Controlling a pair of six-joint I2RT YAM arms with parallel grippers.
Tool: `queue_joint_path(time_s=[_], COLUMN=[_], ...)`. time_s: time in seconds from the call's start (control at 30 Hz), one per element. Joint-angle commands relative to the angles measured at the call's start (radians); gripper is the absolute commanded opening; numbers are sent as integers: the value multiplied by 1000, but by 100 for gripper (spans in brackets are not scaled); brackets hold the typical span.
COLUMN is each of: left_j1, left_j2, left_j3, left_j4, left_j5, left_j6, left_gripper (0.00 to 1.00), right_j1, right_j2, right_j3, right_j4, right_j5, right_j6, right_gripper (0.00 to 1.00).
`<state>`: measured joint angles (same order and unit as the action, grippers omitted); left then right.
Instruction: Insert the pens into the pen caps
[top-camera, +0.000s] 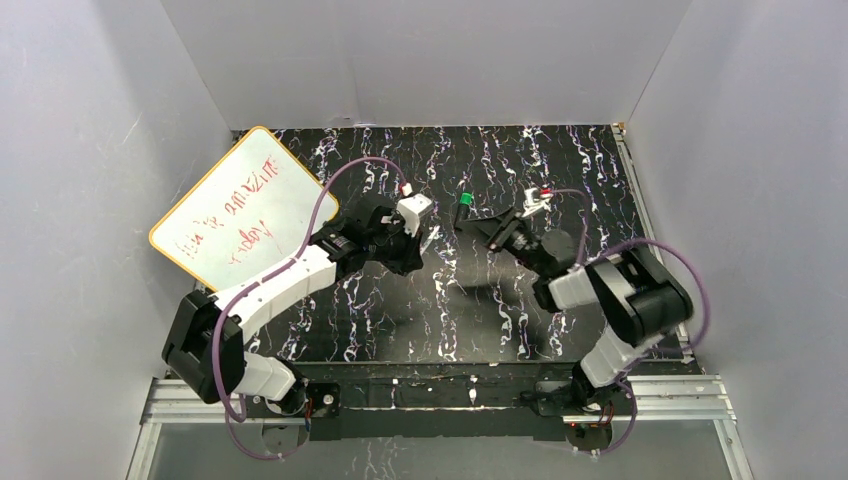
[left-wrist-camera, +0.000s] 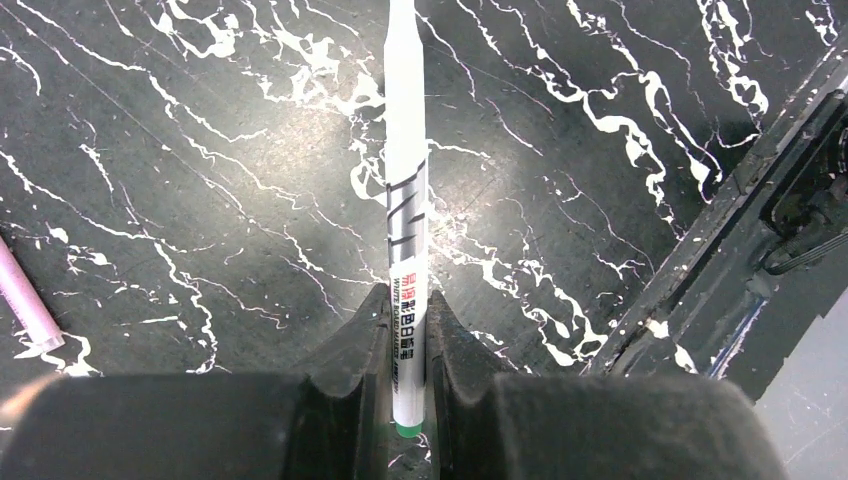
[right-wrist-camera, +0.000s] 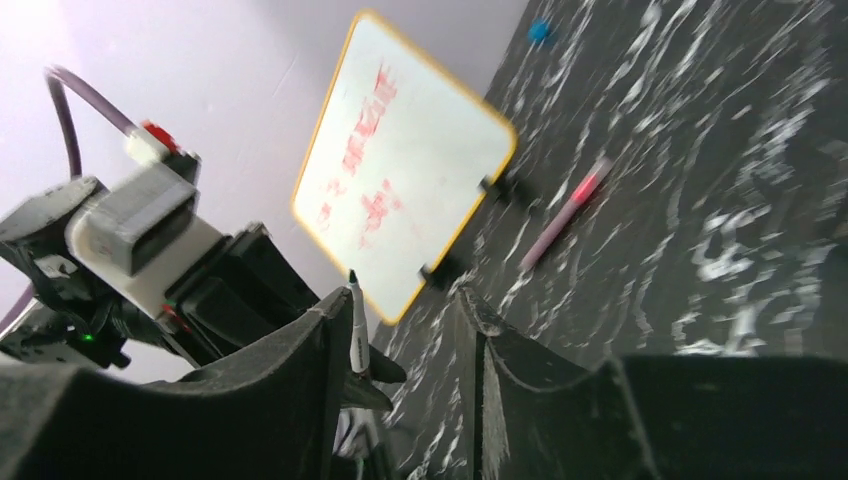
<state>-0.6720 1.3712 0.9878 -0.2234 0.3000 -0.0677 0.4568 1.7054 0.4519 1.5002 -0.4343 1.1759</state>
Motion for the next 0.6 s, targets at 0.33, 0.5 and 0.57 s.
queue_joint_path(time_s=[0.33, 0.5, 0.57], left_j1=[17, 60, 74], left_j2=[20, -10, -34], left_j3=[10, -14, -24], left_j4=[-31, -7, -1], left_j5=[-32, 13, 22], left_j6=[102, 97, 93], left_gripper=[0, 0, 0], right_j1=[-62, -63, -65], right_j2=[-642, -542, -519], right_j3=[289, 392, 390], right_j4=[-1404, -1571, -1572], right_j5=[645, 736, 740], right_j6=[-539, -888, -1046], right_gripper=[65, 69, 70])
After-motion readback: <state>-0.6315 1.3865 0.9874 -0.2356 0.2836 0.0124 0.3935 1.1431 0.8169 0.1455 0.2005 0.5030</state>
